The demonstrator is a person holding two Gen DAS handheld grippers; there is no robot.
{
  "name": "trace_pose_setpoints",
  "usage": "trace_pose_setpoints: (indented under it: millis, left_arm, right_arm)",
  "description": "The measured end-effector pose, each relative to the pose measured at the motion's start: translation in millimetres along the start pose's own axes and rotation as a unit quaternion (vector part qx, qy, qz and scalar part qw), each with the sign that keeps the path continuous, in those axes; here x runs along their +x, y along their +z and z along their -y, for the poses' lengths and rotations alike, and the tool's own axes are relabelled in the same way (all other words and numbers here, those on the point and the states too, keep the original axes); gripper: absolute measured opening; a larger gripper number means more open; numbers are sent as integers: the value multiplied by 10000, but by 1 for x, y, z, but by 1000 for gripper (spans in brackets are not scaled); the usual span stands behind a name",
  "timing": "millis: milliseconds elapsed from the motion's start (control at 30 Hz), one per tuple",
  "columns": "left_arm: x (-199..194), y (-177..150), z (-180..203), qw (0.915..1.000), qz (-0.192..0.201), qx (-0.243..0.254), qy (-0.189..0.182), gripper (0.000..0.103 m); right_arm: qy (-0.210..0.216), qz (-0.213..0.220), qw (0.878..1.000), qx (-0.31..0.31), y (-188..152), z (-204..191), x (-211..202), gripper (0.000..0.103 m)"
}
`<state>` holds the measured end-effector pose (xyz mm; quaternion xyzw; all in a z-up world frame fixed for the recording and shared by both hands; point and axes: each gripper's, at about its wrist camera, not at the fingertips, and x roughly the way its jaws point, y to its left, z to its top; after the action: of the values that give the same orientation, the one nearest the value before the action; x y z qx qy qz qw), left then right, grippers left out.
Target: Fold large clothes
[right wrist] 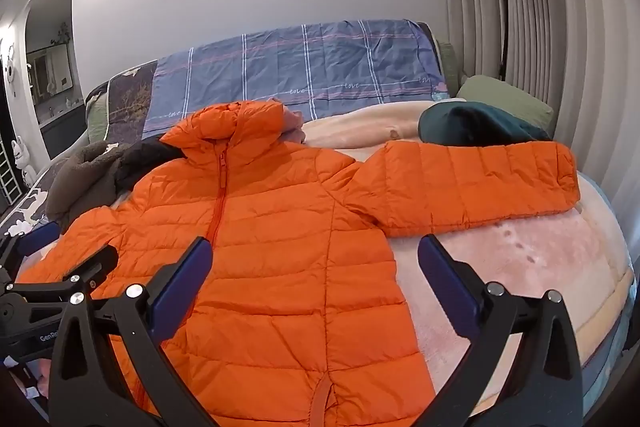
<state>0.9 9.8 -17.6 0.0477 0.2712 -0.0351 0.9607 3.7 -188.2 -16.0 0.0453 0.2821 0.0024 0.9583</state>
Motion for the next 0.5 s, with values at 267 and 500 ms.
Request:
trace_pose_setpoints:
  millis: [267, 500]
  left_arm:
    - [-6, -2, 3, 9993, 280, 244, 1, 101]
    - [-5, 0, 6, 9992, 241, 324, 66, 101]
  right_arm:
    - [-37, -180, 9998, 92, -6, -2, 5, 102]
    - [-4, -262, 9995, 153, -8, -2, 6, 102]
